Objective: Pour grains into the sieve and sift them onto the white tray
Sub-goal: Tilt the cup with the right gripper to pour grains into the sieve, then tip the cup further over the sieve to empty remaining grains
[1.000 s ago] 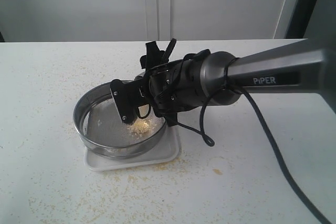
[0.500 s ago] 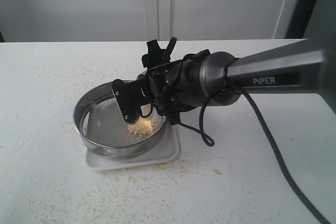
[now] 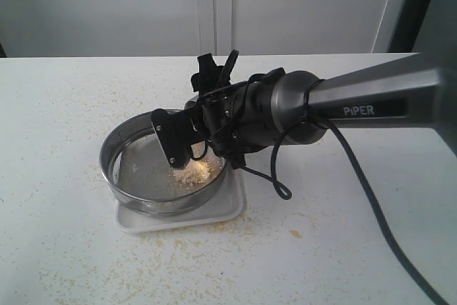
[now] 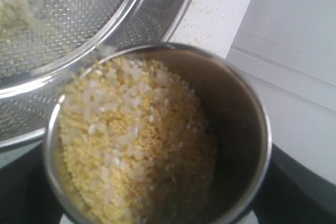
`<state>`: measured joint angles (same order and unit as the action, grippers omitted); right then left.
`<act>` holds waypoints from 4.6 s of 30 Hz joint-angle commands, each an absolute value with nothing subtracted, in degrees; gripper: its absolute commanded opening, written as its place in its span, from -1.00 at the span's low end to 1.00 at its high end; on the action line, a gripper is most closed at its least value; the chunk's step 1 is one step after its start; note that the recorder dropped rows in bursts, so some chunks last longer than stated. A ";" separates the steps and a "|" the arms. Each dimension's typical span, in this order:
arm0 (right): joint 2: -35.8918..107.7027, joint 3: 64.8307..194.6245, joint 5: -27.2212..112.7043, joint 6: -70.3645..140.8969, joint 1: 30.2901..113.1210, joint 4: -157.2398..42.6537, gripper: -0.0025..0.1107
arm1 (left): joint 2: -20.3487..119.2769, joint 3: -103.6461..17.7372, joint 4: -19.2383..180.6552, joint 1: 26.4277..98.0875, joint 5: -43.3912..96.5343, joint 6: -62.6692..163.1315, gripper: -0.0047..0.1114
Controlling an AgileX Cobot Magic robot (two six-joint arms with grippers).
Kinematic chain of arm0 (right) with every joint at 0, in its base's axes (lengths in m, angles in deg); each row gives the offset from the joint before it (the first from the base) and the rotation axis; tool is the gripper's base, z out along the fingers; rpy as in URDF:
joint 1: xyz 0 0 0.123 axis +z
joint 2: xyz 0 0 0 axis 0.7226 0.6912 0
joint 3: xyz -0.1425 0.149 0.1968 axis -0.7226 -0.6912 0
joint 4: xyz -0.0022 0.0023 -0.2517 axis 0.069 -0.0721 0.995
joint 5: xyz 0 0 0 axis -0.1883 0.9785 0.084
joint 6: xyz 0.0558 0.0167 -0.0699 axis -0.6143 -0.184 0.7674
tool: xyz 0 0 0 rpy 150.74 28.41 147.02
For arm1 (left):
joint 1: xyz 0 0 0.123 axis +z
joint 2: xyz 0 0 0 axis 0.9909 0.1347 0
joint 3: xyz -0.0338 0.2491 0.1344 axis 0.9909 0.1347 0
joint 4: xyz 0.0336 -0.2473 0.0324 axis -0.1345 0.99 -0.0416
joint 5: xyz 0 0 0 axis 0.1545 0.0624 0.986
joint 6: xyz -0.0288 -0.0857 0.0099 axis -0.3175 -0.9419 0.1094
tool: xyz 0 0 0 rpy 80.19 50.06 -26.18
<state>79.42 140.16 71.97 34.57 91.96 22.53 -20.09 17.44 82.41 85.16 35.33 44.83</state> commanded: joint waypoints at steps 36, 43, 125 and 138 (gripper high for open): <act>78.96 140.83 73.25 37.52 93.18 25.89 -0.96 | -20.35 17.74 82.80 84.99 35.19 44.74 -0.92; 78.96 140.83 73.28 37.52 93.18 26.16 -0.96 | -20.35 17.74 82.80 84.99 35.19 44.74 -0.92; 80.90 140.83 78.49 49.82 96.49 38.19 -0.96 | -20.35 17.74 82.80 84.99 35.19 44.74 -0.92; 81.00 140.83 80.61 49.82 96.49 42.65 -0.96 | -20.35 17.74 82.80 84.99 35.19 44.74 -0.92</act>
<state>81.13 140.16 79.41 49.38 96.27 41.12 -20.09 17.44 82.41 85.16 35.33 44.83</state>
